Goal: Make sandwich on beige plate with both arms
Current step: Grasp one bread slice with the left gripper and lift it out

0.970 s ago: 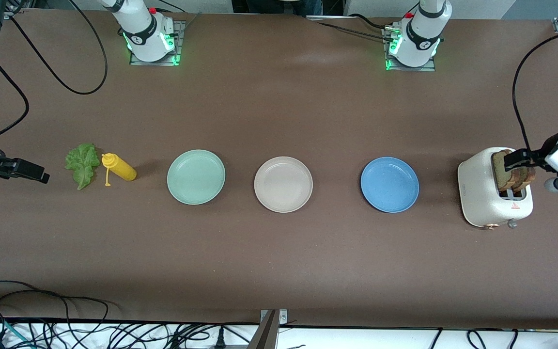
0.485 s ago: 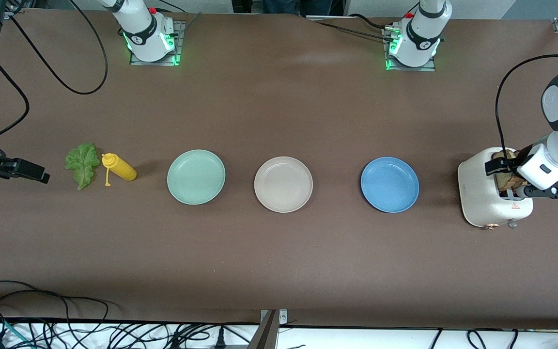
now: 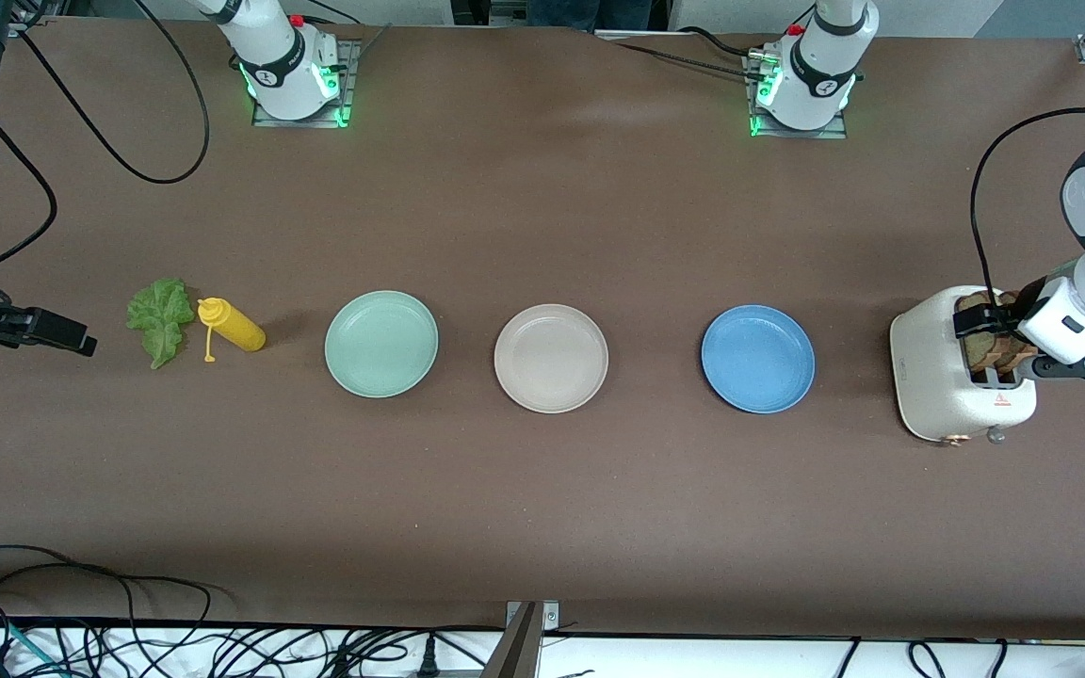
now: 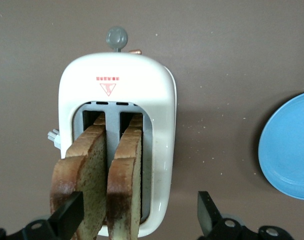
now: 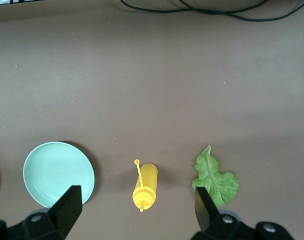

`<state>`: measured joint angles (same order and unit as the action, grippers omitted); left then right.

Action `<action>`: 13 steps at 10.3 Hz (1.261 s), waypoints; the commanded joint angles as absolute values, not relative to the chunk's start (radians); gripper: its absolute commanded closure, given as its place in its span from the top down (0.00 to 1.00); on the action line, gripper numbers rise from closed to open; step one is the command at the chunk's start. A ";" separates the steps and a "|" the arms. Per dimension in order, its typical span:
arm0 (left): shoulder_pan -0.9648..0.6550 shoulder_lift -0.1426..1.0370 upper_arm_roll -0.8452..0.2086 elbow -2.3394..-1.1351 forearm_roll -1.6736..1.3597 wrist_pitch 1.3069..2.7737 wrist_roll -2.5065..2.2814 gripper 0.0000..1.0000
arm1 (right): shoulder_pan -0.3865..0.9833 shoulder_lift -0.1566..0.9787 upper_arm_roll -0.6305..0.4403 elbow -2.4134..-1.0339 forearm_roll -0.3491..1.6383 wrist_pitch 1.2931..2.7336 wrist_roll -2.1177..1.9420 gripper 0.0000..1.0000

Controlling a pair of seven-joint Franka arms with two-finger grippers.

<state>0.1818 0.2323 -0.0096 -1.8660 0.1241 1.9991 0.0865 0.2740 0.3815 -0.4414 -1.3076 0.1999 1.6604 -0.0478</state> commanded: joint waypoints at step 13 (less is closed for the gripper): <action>0.189 0.199 -0.026 -1.844 0.155 1.922 0.051 0.00 | 0.265 0.367 -0.437 -1.318 0.212 1.663 -0.043 1.00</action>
<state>0.1872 0.2210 -0.0134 -1.8818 0.1242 1.9824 0.0679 0.2703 0.3815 -0.4415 -1.3076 0.2011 1.6604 -0.0475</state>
